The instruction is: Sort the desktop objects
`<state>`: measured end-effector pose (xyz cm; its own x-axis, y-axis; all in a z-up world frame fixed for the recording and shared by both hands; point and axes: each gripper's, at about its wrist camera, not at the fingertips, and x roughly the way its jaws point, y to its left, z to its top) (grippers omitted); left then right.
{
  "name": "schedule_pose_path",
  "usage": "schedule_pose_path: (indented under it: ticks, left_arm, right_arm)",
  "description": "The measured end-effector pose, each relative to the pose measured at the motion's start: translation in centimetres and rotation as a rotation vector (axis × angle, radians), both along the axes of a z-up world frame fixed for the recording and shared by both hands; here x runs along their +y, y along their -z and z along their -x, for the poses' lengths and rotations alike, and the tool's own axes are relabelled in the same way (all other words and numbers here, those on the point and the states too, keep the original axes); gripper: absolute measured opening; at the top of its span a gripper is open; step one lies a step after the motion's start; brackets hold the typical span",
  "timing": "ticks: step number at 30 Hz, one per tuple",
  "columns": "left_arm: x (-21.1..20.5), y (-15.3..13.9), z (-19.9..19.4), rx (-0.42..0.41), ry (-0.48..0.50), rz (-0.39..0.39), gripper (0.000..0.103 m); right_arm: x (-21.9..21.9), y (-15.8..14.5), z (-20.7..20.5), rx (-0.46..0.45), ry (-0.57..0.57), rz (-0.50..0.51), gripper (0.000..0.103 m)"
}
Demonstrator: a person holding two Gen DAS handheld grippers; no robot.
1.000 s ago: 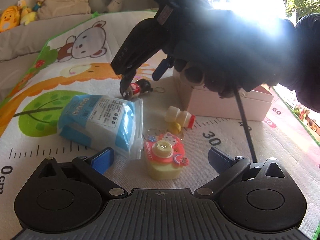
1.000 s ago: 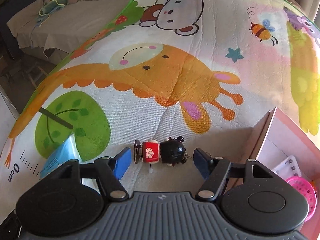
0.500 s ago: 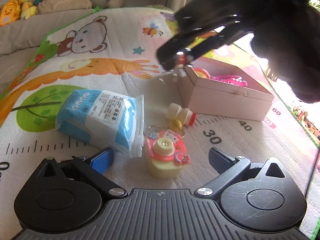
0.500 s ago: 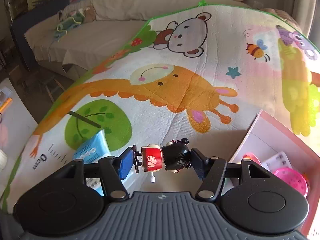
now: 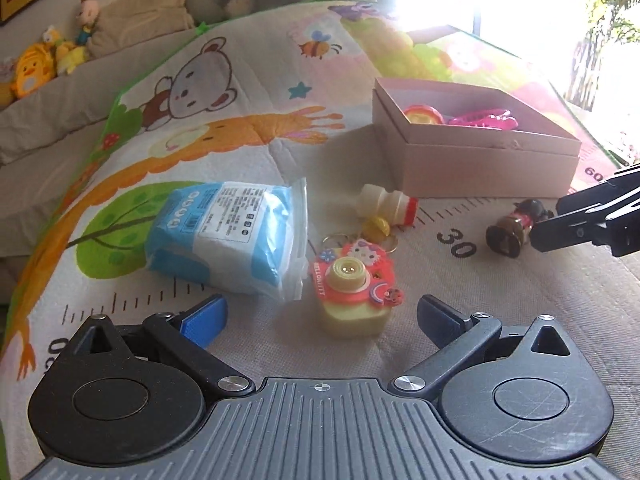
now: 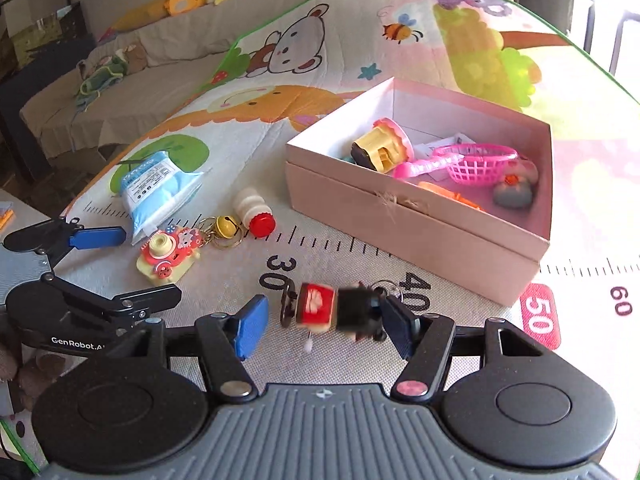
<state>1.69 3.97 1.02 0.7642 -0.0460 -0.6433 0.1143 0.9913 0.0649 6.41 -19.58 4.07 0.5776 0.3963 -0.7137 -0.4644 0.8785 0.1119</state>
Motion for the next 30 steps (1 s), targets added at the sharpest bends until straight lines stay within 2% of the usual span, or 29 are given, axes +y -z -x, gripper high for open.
schedule_pose_path:
  ticks: [3, 5, 8, 11, 13, 15, 17, 19, 21, 24, 27, 30]
  left_arm:
    - [0.2, -0.7, -0.1, -0.005, -0.026, -0.031, 0.103]
    - [0.0, -1.3, -0.1, -0.013, -0.037, -0.036, 0.103]
    - [-0.9, -1.8, 0.3, -0.028, -0.018, -0.027, 0.103]
    - [-2.1, -1.9, 0.8, -0.034, 0.035, -0.028, 0.103]
    - [-2.5, -1.7, 1.0, -0.030, 0.058, -0.038, 0.103]
    - [-2.5, -1.4, 1.0, -0.022, 0.059, -0.049, 0.103]
    - [-2.1, -1.2, 0.7, -0.010, 0.045, -0.051, 0.103]
    - [-1.7, -0.9, 0.5, 0.001, 0.027, -0.051, 0.103]
    - [-1.4, -0.7, 0.4, 0.008, 0.013, -0.054, 0.103]
    - [-0.9, -0.4, 0.2, 0.014, 0.002, -0.067, 0.103]
    - [-0.3, -0.2, -0.3, 0.004, -0.034, -0.115, 0.103]
    - [1.3, -0.3, -1.2, -0.021, -0.137, -0.182, 0.103]
  right_arm:
    - [-1.0, -1.4, 0.0, -0.090, 0.015, -0.028, 0.065]
    - [-1.3, -3.0, -0.9, -0.139, 0.018, -0.051, 0.059]
    - [-1.3, -4.4, -4.3, -0.131, 0.068, -0.031, 0.038]
    - [-2.0, -4.3, -8.8, -0.067, 0.132, -0.052, 0.034]
    - [-1.9, -3.6, -11.3, -0.032, 0.137, -0.009, 0.031]
    - [-1.5, -2.6, -13.1, -0.033, 0.143, 0.062, 0.028]
    - [-1.2, -1.9, -14.1, -0.084, 0.169, 0.139, 0.020]
    - [-1.2, -1.5, -14.6, -0.141, 0.187, 0.189, 0.019]
    - [-1.7, -1.7, -14.2, -0.151, 0.201, 0.175, 0.020]
    - [-1.8, -2.6, -11.5, -0.189, 0.151, 0.120, 0.021]
    - [-1.1, -3.4, -7.7, -0.213, 0.053, 0.076, 0.030]
    - [0.1, -3.7, -4.5, -0.217, -0.066, 0.046, 0.034]
